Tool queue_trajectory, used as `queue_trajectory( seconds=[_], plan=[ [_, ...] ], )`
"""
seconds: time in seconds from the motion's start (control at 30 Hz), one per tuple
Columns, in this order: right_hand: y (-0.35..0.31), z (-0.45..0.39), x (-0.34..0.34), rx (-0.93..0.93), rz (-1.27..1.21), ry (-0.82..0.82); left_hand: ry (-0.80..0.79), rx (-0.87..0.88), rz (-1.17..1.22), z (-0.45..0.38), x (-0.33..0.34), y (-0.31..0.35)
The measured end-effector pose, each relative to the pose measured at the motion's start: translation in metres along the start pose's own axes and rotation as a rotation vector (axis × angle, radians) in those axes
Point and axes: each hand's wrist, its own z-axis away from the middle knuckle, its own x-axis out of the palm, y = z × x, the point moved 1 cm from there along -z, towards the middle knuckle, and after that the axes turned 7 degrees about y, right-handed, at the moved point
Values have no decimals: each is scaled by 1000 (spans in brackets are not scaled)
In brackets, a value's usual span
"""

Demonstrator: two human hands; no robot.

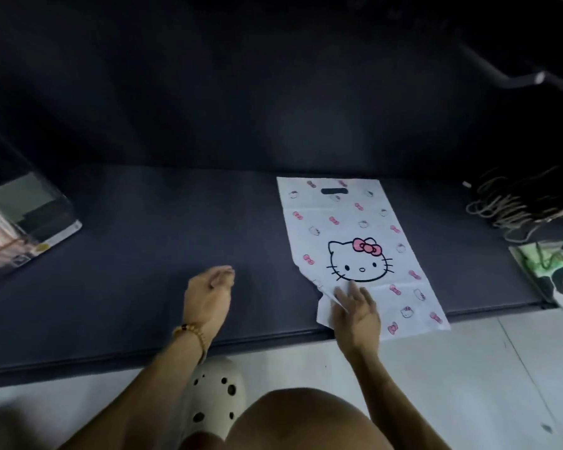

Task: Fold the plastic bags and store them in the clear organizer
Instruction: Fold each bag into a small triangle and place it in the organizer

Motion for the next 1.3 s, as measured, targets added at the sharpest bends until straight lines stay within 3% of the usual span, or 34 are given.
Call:
queue_trajectory(
  seconds=[0.1, 0.23, 0.3, 0.37, 0.47, 0.57, 0.7, 0.77, 0.87, 1.07, 1.13, 1.2, 1.3],
  plan=[
    [-38, -1, 6, -83, -151, 22, -61, 13, -65, 7, 3, 1],
    [-114, 10, 3, -337, -456, -213, -215, -19, -127, 12, 7, 4],
    [-145, 25, 3, -481, -522, -281, -132, -50, -103, 4, 2, 3],
    [-156, 33, 5, -520, -482, -314, 66, -82, -124, -10, -10, 1],
    [-138, 37, 12, -557, -117, -476, 246, -113, -144, -28, -27, 3],
    [-108, 38, 16, -607, 90, -509, 282, -67, -201, -41, -37, 10],
    [-98, 31, 4, -644, -46, -400, 265, 145, -389, -46, -55, 23],
    [-104, 23, -3, -520, -139, -328, 214, 237, -434, -43, -66, 26],
    [-119, 4, -13, -276, -217, -347, 39, 394, -585, -31, -85, 28],
    [-136, -23, -22, -93, -385, -493, -269, 753, -1090, -18, -114, 13],
    [-136, -27, -22, -49, -411, -543, -313, 780, -1205, -19, -115, 7],
    [-134, -32, -21, -19, -408, -558, -237, 640, -1019, -20, -117, 6],
    [-127, -35, -22, 22, -379, -479, -184, 294, -453, -33, -127, 5]
  ],
)
